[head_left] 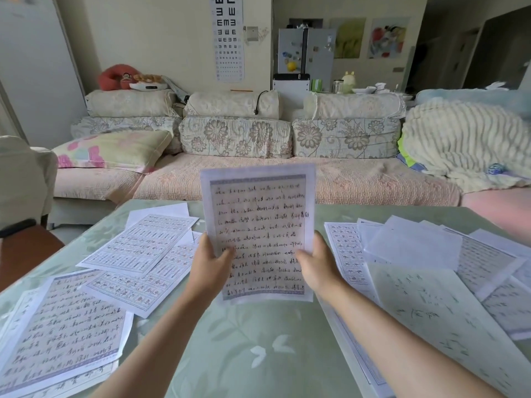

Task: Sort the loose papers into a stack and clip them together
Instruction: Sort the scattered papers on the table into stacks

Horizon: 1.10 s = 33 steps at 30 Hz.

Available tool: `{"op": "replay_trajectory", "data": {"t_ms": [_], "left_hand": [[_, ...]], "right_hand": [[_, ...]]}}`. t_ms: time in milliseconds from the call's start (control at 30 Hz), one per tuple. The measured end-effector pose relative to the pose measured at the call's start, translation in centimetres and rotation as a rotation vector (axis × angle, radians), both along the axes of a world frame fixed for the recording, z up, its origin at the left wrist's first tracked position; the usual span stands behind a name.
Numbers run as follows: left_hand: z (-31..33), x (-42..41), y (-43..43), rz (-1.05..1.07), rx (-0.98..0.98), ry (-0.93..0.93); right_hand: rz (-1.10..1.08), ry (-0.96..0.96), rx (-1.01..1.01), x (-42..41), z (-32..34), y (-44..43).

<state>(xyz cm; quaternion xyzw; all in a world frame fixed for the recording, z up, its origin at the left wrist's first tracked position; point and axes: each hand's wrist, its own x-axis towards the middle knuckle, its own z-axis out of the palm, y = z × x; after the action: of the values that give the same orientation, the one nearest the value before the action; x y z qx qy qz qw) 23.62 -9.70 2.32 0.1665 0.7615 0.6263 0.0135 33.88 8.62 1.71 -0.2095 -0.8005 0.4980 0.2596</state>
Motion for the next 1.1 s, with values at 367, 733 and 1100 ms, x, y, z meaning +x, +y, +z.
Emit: {"op": "replay_trajectory", "data": {"t_ms": [367, 733, 1100], "left_hand": [[1.0, 5.2, 8.6, -0.342, -0.351, -0.235], [-3.7, 15.5, 21.0, -0.618, -0.587, -0.1], [-5.0, 16.5, 23.8, -0.464, -0.681, -0.19]], "right_hand": [[-0.174, -0.337, -0.092, 7.8, 1.3, 9.0], [-0.429, -0.593, -0.03, 21.7, -1.9, 18.6], [-0.468, -0.656, -0.149, 22.8, -2.3, 20.8]]}}
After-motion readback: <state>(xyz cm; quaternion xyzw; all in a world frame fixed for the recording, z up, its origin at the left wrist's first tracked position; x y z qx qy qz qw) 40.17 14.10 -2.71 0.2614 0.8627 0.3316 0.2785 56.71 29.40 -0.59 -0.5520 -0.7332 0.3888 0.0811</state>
